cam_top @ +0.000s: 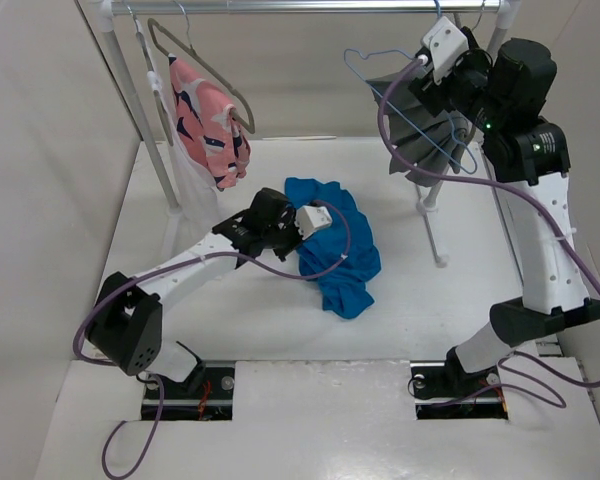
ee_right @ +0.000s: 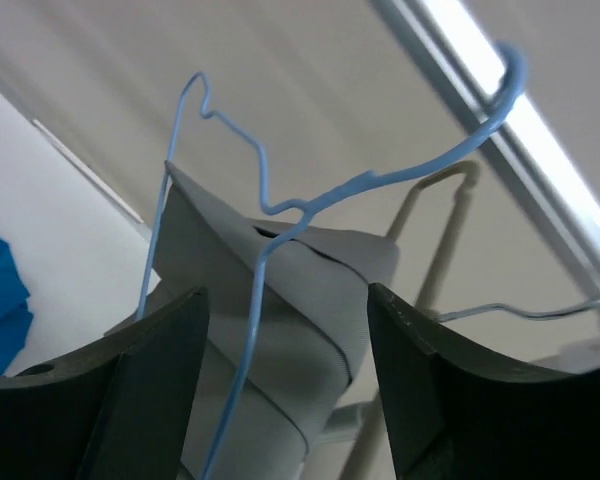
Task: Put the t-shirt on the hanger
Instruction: Grab a hanger with the right arm
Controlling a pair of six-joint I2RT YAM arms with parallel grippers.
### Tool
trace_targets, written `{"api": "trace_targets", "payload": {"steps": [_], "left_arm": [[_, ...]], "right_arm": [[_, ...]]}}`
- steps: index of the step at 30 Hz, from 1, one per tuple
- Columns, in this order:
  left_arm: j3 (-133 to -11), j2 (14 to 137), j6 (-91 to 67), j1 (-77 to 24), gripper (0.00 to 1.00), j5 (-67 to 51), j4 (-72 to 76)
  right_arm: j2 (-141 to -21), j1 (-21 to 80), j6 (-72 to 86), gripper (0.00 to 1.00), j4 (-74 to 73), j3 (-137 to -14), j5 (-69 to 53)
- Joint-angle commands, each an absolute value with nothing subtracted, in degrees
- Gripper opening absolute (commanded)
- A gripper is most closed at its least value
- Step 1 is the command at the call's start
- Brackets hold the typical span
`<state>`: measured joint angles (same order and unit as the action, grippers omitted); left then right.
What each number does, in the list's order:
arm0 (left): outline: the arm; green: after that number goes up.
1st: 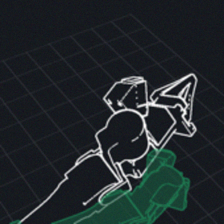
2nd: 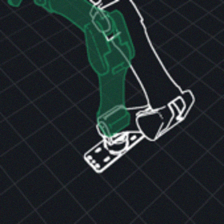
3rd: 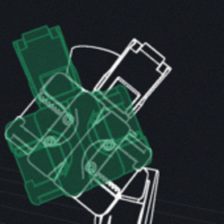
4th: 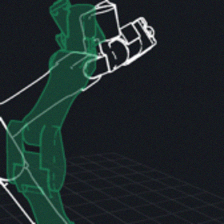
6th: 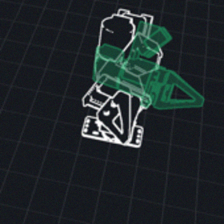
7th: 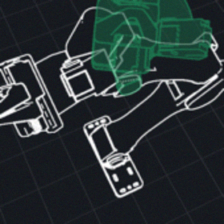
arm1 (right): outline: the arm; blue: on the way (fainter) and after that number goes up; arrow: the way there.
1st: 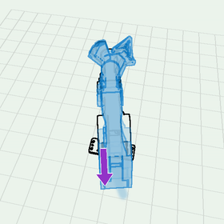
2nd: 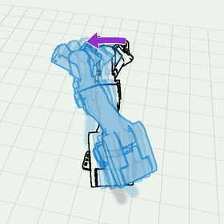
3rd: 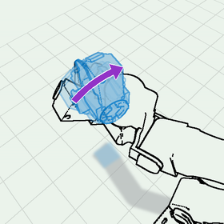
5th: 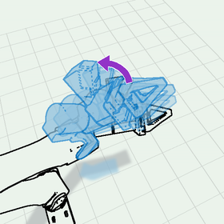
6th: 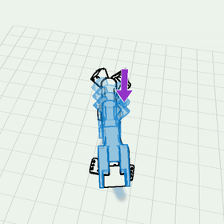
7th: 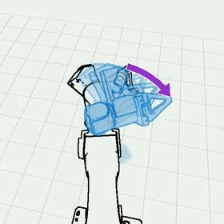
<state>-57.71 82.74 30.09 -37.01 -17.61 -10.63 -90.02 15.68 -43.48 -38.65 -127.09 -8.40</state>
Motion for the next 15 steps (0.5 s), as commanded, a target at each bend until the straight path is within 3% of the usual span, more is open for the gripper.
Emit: {"api": "trace_targets", "payload": {"steps": [1,5,8,9,11,13,15], "left_arm": [[-57.04,80.07,29.79,-37.00,0.00,-18.63,-10.38],[-56.51,79.54,29.79,-37.00,0.00,-18.63,-10.37],[-56.51,79.54,29.79,-37.00,0.00,-18.63,-10.37],[-56.51,79.54,29.79,-37.00,0.00,-18.63,-10.37],[-56.51,79.02,29.79,-37.00,0.00,-18.11,-10.37],[-56.51,79.01,29.79,-37.00,0.00,-18.11,-10.90],[-57.21,79.01,29.79,-37.00,0.00,-18.11,-11.51]], "right_arm": [[-87.81,14.07,-41.67,0.71,-35.43,-124.74,-13.18],[-87.80,12.74,-41.66,0.70,-34.10,-123.22,-16.87],[-88.33,12.22,-41.14,0.45,-33.40,-122.00,-19.59],[-88.33,12.22,-41.13,0.26,-32.79,-121.47,-20.12],[-87.72,12.22,-40.52,0.09,-31.22,-120.68,-22.14],[-87.11,12.22,-39.73,0.00,-30.42,-119.88,-23.98],[-85.79,12.22,-38.94,0.00,-29.19,-118.66,-25.22]]}}
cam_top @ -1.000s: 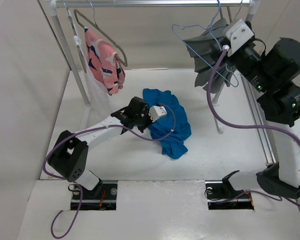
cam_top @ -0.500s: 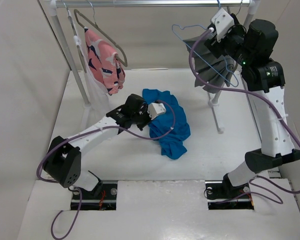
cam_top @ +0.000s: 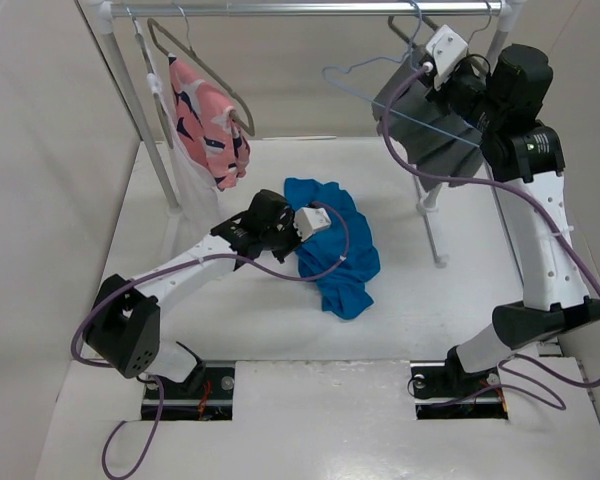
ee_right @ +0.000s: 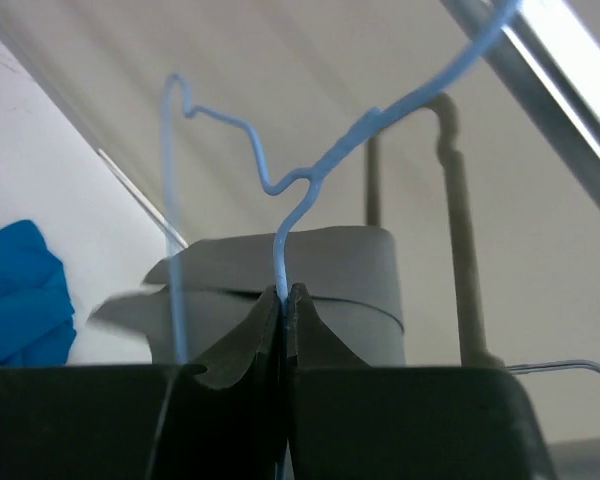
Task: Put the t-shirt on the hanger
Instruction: Grab a hanger with the right arm
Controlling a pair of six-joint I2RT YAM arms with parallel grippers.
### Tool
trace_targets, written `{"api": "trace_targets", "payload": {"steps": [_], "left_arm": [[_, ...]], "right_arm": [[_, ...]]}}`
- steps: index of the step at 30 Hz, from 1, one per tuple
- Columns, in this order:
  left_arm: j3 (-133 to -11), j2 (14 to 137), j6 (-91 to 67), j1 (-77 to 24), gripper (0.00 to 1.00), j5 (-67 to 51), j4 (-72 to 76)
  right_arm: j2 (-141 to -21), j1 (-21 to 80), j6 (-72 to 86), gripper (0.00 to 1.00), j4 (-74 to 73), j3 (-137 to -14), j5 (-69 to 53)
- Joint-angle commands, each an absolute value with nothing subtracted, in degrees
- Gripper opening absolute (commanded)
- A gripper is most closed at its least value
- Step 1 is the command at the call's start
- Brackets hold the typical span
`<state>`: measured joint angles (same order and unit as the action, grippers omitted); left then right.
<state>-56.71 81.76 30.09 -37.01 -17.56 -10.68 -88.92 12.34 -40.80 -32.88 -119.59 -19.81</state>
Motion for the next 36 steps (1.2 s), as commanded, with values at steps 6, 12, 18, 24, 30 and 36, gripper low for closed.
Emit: {"api": "trace_targets", "payload": {"steps": [6,12,18,24,30,36], "left_arm": [[-62.48,80.33,30.94,-36.47,0.00,-20.56,-15.46],[-64.51,82.27,30.24,-35.33,0.00,-23.81,-17.31],[-64.51,82.27,27.43,-34.72,0.00,-25.30,-17.31],[-65.04,82.27,26.37,-32.87,0.00,-27.16,-17.93],[-66.53,84.37,23.65,-32.87,0.00,-25.32,-17.93],[-72.06,88.59,19.61,-32.87,0.00,-22.06,-19.34]], "right_arm": [[-82.10,13.54,-37.62,0.00,-25.32,-116.72,-29.70],[-79.29,14.15,-37.62,0.00,-24.61,-110.05,-35.95],[-73.57,14.68,-37.62,0.00,-24.69,-99.52,-39.11],[-64.09,15.82,-37.62,0.00,-34.88,-86.33,-31.05],[-49.85,15.82,-34.64,0.00,-46.12,-71.91,-17.15],[-40.44,17.48,-31.82,0.00,-48.96,-63.29,-22.32]]}}
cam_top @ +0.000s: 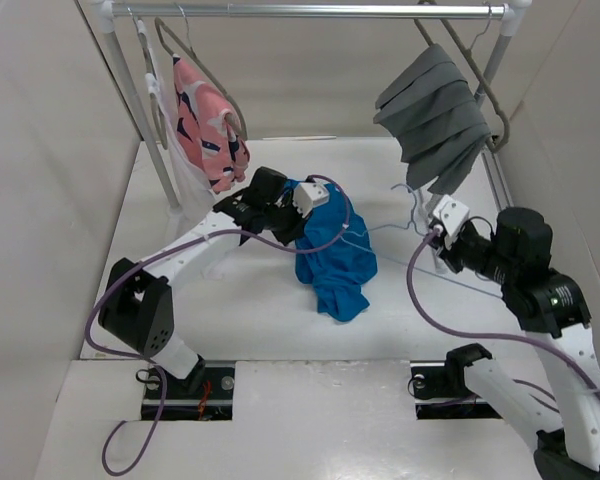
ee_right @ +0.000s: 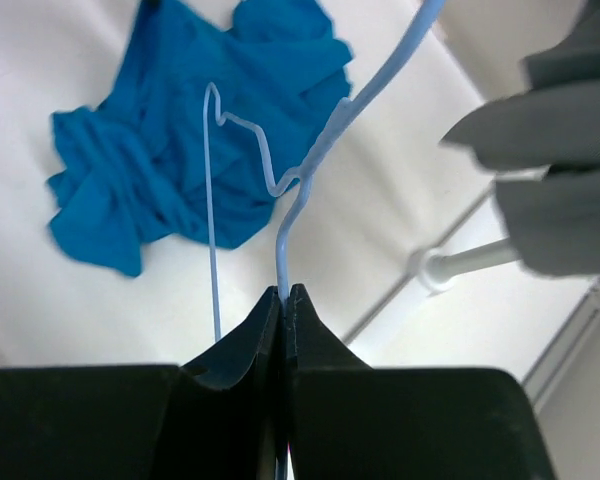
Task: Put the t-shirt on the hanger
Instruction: Grab a hanger with the right arm, then place tshirt on hanger
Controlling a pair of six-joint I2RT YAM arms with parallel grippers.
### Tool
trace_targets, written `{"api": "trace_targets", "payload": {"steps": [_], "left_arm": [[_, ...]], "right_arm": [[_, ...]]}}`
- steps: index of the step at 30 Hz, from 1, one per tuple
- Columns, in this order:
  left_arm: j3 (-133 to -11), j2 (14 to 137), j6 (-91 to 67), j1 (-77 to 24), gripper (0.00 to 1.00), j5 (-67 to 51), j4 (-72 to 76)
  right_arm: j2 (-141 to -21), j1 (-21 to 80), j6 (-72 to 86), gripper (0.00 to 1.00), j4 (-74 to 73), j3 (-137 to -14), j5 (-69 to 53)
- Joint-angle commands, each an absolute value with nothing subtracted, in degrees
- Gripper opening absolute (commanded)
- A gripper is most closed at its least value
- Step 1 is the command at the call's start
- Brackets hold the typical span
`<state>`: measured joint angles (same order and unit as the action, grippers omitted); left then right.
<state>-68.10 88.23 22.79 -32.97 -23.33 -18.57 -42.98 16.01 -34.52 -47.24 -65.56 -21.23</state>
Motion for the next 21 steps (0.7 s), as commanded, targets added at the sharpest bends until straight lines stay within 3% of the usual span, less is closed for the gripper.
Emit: {"api": "trace_targets", "payload": {"steps": [1,7,12,21], "left_arm": [[-73.20,89.38,19.60,-32.87,0.00,-21.45,-19.86],[-74.44,89.91,17.93,-32.87,0.00,-22.24,-20.39],[-75.67,89.91,17.31,-33.40,0.00,-22.24,-22.06],[-76.73,90.44,16.79,-33.40,0.00,-22.24,-23.12]], "right_arm": [[-39.21,17.49,-30.86,0.00,-48.96,-62.32,-23.80],[-34.10,20.74,-23.39,0.00,-35.98,-52.66,-23.82],[-40.42,25.83,-21.01,0.00,-20.33,-49.66,-20.66],[-46.93,36.82,-21.53,0.00,-15.91,-52.29,-5.38]]}}
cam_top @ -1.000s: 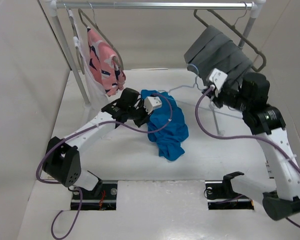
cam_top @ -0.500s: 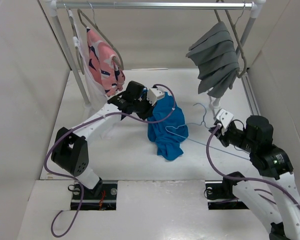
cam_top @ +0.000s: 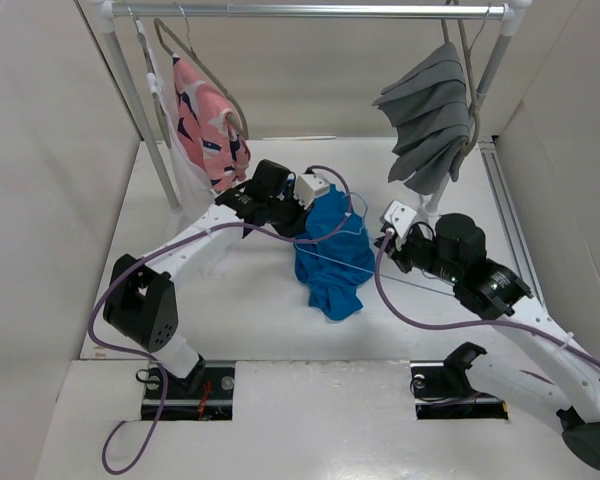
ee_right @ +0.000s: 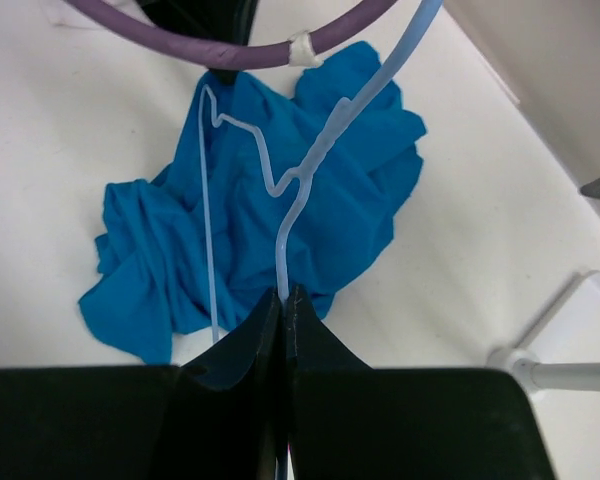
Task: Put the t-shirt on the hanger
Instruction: Place tshirt on hanger
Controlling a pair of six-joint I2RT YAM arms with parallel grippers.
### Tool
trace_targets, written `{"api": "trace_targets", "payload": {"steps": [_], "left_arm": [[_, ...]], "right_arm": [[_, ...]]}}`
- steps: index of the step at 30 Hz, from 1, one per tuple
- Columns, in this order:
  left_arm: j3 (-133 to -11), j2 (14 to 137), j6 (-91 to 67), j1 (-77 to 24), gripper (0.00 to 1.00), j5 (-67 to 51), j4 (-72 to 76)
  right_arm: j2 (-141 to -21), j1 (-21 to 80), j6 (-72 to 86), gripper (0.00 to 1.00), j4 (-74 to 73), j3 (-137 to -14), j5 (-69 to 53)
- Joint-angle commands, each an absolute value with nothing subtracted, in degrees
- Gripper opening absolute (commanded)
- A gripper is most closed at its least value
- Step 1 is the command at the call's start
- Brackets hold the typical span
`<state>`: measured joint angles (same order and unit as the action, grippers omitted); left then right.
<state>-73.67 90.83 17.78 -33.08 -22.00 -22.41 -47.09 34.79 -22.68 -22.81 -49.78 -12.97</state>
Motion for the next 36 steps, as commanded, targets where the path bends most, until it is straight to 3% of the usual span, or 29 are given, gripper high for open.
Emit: {"api": "trace_targets", "payload": {"steps": [1,8,14,29,36], "left_arm": [[-76.73,90.44,16.79,-33.40,0.00,-22.24,-23.12],[-76.20,89.91,17.84,-33.40,0.00,-21.01,-23.64],[-79.80,89.91,16.79,-33.93,0.00,-23.63,-26.09],[-97.02,89.91,12.48,-39.18,0.00,-37.00,-33.57],[-94.84,87.89,16.61,-42.98,0.00,-38.23,-34.63]], "right_arm": [[-46.93,37.35,-22.06,0.00,-16.69,-53.17,-1.71],[-46.41,41.13,-23.12,0.00,-23.89,-57.83,10.88],[-45.88,45.25,-23.12,0.00,-25.22,-57.05,14.06],[-43.77,44.39,-26.88,0.00,0.60,-41.76,13.45],[-48.08,34.64,-28.47,0.00,17.19,-35.61,-2.33]]}}
